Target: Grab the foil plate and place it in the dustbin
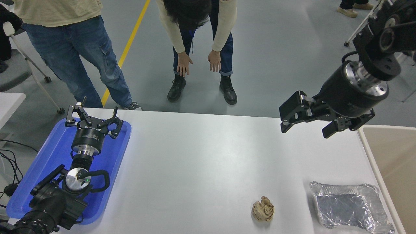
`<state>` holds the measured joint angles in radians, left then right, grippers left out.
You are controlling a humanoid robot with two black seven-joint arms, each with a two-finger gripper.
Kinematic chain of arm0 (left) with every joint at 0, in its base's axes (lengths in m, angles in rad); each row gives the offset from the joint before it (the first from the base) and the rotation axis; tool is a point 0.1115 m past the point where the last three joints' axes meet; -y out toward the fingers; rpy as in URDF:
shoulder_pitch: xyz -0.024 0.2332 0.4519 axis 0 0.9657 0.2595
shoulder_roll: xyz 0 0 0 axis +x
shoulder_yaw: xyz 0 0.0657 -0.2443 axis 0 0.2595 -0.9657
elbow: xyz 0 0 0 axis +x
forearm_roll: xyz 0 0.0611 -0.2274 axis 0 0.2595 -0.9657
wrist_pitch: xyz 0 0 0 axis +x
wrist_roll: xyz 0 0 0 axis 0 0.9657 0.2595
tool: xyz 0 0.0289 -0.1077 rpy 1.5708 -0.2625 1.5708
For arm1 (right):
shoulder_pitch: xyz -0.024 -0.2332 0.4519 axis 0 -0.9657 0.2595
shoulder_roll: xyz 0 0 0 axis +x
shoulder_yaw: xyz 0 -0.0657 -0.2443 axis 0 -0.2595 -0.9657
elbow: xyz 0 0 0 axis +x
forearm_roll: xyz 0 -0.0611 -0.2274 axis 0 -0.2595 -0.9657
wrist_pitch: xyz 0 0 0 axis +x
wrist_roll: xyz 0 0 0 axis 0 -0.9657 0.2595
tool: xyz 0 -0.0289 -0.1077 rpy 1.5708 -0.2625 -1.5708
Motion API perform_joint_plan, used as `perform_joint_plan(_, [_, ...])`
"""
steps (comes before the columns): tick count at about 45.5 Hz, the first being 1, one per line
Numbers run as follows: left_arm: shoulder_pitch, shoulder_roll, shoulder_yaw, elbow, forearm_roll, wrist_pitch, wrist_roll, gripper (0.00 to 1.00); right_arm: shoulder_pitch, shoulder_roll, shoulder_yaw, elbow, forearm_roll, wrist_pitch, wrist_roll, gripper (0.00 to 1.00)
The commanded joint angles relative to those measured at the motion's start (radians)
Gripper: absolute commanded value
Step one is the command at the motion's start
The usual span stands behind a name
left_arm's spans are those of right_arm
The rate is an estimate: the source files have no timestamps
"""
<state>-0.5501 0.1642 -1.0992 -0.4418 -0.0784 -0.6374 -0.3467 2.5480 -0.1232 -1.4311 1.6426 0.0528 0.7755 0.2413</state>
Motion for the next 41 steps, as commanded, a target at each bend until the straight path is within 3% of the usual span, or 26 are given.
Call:
perform_joint_plan(1, [0.001, -0.003, 0.001, 0.000, 0.002, -0.001, 0.000, 1.00, -0.002, -0.006, -0.003, -0.001, -0.001, -0.002, 0.001, 1.00])
perform_joint_plan(9, [-0.001, 0.000, 0.001, 0.000, 0.000, 0.001, 0.000, 1.00, -0.002, -0.041, -0.003, -0.001, -0.010, -0.002, 0.000, 1.00])
perform_joint_plan(26, [-0.001, 0.000, 0.001, 0.000, 0.000, -0.001, 0.000, 1.00, -0.046, -0.179, -0.037, -0.004, -0.169, -0.013, 0.001, 1.00])
perform_joint_plan(35, [0.001, 0.000, 0.001, 0.000, 0.000, -0.001, 0.000, 1.00, -0.104, -0.355, -0.074, -0.017, -0.370, -0.028, 0.003, 1.00])
perform_joint_plan(41, [0.001, 0.000, 0.001, 0.000, 0.000, -0.001, 0.000, 1.00, -0.175, -0.550, -0.081, -0.058, -0.577, -0.073, 0.004, 1.00])
